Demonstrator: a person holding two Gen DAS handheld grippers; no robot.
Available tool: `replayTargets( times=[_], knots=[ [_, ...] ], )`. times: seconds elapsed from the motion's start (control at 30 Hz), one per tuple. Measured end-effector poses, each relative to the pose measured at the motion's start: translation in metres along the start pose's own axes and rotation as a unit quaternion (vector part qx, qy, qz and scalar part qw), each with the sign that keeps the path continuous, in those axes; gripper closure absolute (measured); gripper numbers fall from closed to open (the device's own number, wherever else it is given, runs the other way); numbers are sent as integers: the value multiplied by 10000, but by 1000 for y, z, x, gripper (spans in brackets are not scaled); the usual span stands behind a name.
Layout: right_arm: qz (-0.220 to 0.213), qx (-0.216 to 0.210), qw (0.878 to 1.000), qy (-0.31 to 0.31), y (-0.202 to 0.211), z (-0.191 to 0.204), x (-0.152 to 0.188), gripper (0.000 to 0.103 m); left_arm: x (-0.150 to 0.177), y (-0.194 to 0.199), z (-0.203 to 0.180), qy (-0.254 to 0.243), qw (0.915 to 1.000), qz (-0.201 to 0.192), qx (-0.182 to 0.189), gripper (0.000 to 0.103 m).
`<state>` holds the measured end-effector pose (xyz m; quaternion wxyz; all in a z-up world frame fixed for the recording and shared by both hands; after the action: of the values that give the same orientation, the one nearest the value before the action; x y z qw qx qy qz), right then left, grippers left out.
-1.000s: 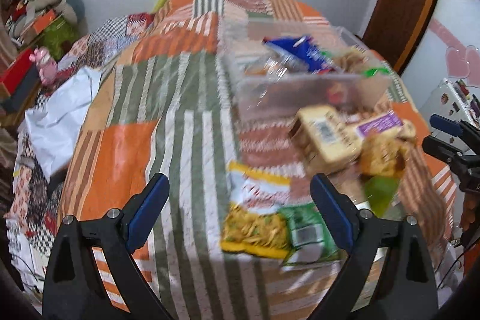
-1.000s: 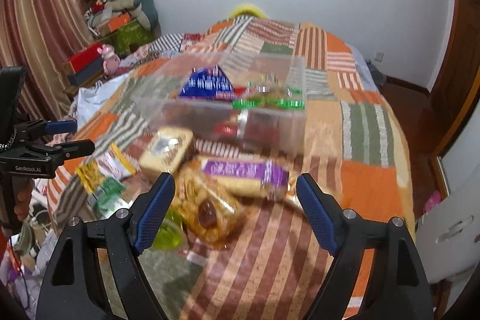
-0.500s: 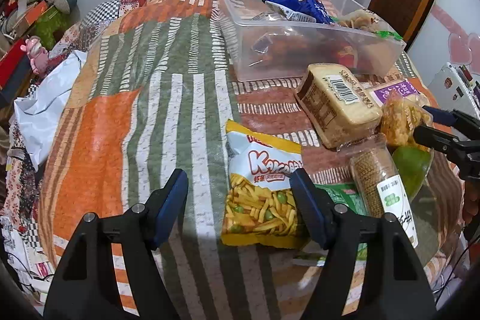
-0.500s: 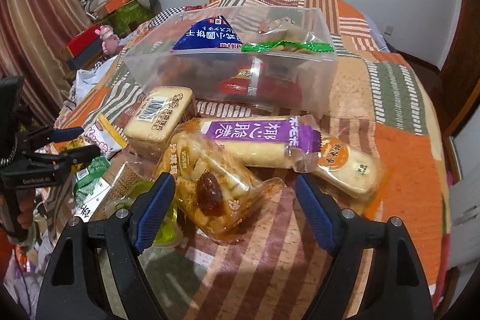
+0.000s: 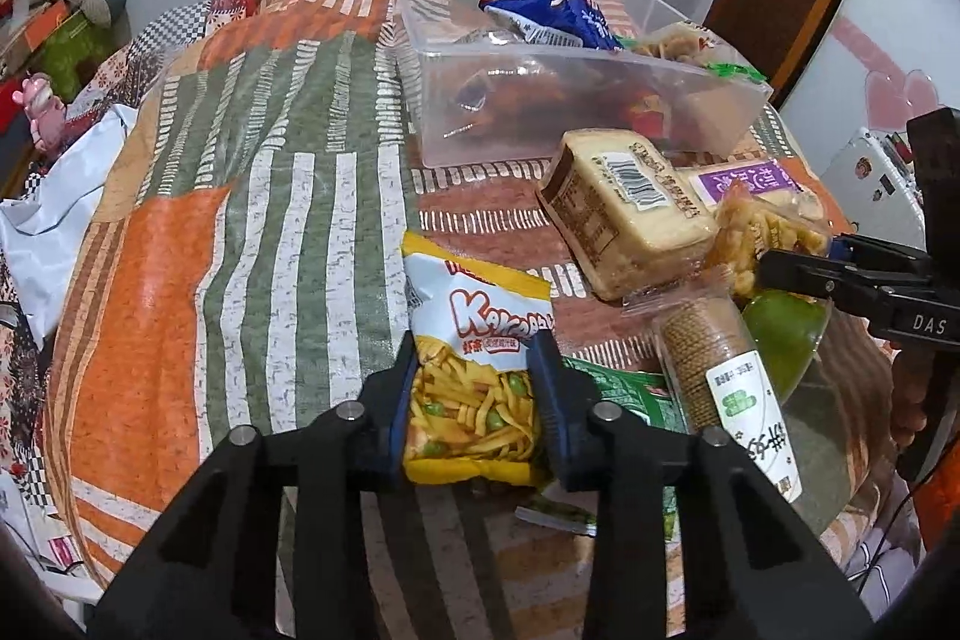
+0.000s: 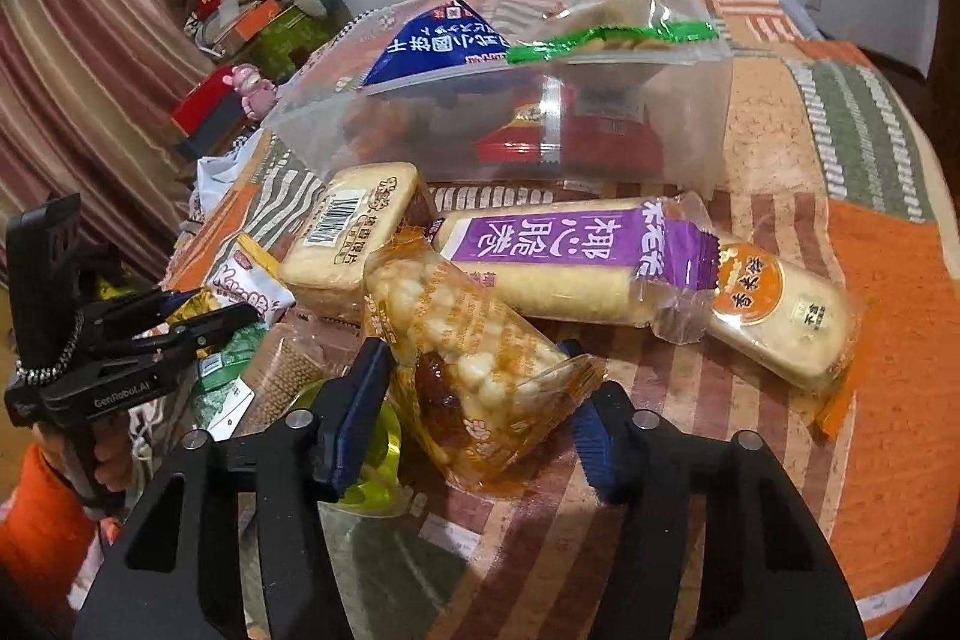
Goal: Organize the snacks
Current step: 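Grasp the yellow chip bag with the left tool while the right tool grasps the cookie bag, then lower both bags into the clear box and open both tools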
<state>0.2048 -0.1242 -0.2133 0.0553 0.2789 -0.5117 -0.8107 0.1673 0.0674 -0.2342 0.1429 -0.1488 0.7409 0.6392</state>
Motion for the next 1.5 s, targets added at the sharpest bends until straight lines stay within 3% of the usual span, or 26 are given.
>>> replayTargets(
  times=[0.13, 0.27, 0.63, 1.0, 1.27, 1.5],
  knots=[
    [-73, 17, 9999, 69, 10, 1, 3, 64, -3, 10, -3, -63, 9999, -118, -15, 82],
    [-239, 172, 9995, 63, 22, -2, -2, 66, -5, 22, -7, -173, 9993, -300, -153, 87],
    [-754, 341, 9966, 55, 59, -6, -13, 66, -31, 63, -6, -169, 9958, -853, -280, 87],
    [-1293, 523, 9901, 184, 81, 1, -51, 66, -78, 98, -4, -48, 9895, -1416, -272, 87],
    [-1578, 541, 9857, 219, 85, 6, -82, 66, -113, 99, -2, 21, 9867, -1607, -256, 87],
    [-1673, 565, 9840, 219, 77, 8, -107, 66, -136, 81, 2, 172, 9877, -1547, -133, 87]
  ],
)
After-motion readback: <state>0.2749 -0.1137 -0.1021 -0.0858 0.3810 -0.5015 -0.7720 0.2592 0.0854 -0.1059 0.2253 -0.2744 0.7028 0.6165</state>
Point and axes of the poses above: each gripper's, at about its wrist camera, not at the fingertips, and y roughly against the way its jaws point, z to its left, x to its underside, the point moved 6 cm from there along -y, roughly the way its jaws point, and after that the axes turned 10 degrees about z, right-handed, at the moved point
